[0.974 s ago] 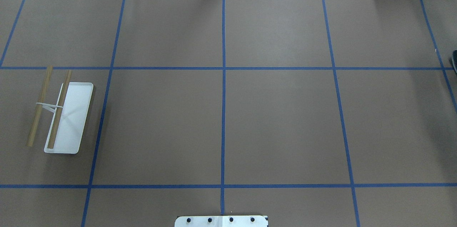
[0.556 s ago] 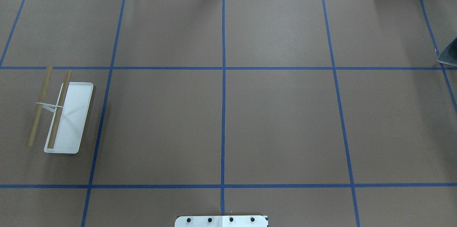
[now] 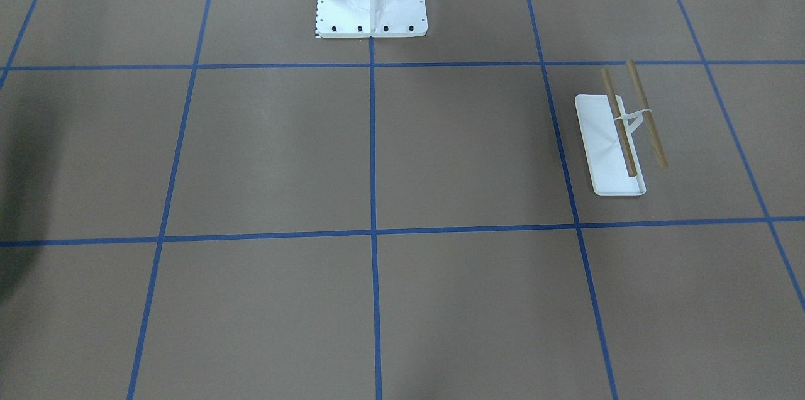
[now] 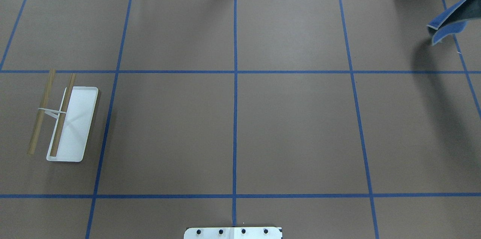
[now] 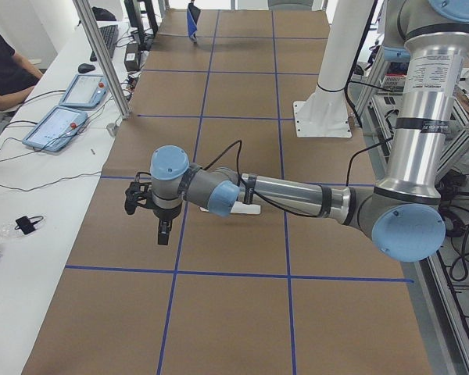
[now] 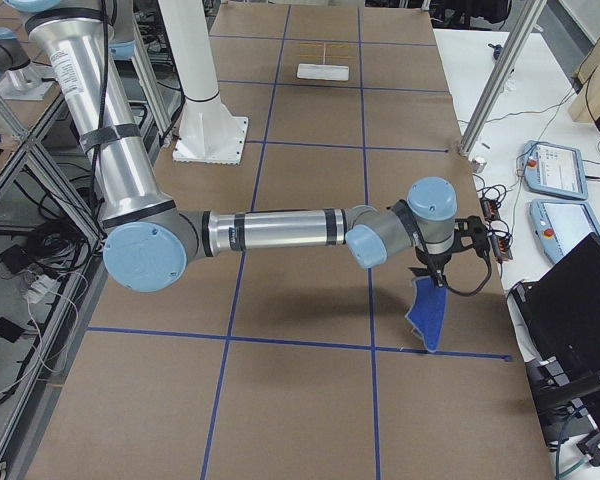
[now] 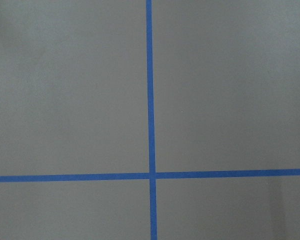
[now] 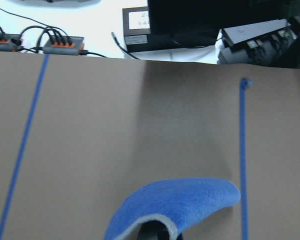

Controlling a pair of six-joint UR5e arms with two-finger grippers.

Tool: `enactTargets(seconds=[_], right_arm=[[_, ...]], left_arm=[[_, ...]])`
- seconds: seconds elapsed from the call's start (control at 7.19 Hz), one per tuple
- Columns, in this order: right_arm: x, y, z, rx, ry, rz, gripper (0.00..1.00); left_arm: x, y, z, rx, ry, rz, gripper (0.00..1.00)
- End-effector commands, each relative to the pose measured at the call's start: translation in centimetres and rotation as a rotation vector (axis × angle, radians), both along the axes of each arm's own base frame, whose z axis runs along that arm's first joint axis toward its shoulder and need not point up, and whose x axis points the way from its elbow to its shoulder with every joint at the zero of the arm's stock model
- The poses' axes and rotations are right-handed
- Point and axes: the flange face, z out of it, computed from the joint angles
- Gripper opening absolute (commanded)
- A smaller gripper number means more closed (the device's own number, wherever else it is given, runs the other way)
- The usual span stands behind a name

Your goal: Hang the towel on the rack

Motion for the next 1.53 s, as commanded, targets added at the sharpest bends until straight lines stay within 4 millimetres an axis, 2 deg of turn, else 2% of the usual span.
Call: enactTargets(seconds=[0.0,0.14,0.28,0.42,0.56,0.7,0.83,1.11,1.25,1.39], right_arm=[[-5.1,3.5,-13.5,0.024,-0.053,-0.037,0.00],[-7.0,4.0,-19.4,0.011,-0.084,-0.006,0.00],[-10.0,5.3,-22.4,0.047,-0.087,-0.017,0.00],[-12.7,6.9,-24.4,0.103,-0.075,-0.044,0.00],[-14.4,8.0,-26.9,0.151,-0.091,-0.075,0.00],[-15.9,9.7,-29.1,0.193,-0.103,-0.086,0.00],[-18.8,11.9,-31.0,0.184,-0.126,-0.056,0.00],[-25.7,17.4,-34.3,0.191,-0.161,0.002,0.00],[-28.2,20.6,-35.9,0.206,-0.192,0.016,0.00],[-29.4,23.1,-37.2,0.232,-0.219,0.022,0.00]], left_arm=[[4.7,-3.5,-6.6,-0.075,0.114,-0.052,0.98],[6.3,-5.2,-10.8,-0.099,0.174,-0.053,0.98],[8.8,-6.7,-14.9,-0.127,0.200,-0.055,0.98],[11.8,-7.5,-18.4,-0.157,0.229,-0.059,0.98],[16.0,-7.8,-22.2,-0.213,0.266,-0.069,0.98],[19.6,-7.9,-26.3,-0.276,0.310,-0.089,0.98],[23.3,-7.1,-28.8,-0.341,0.337,-0.099,0.98],[26.8,-6.7,-35.1,-0.467,0.409,-0.163,0.98],[28.6,-6.1,-37.8,-0.519,0.438,-0.180,0.98],[30.8,-5.1,-39.5,-0.553,0.452,-0.173,0.98]])
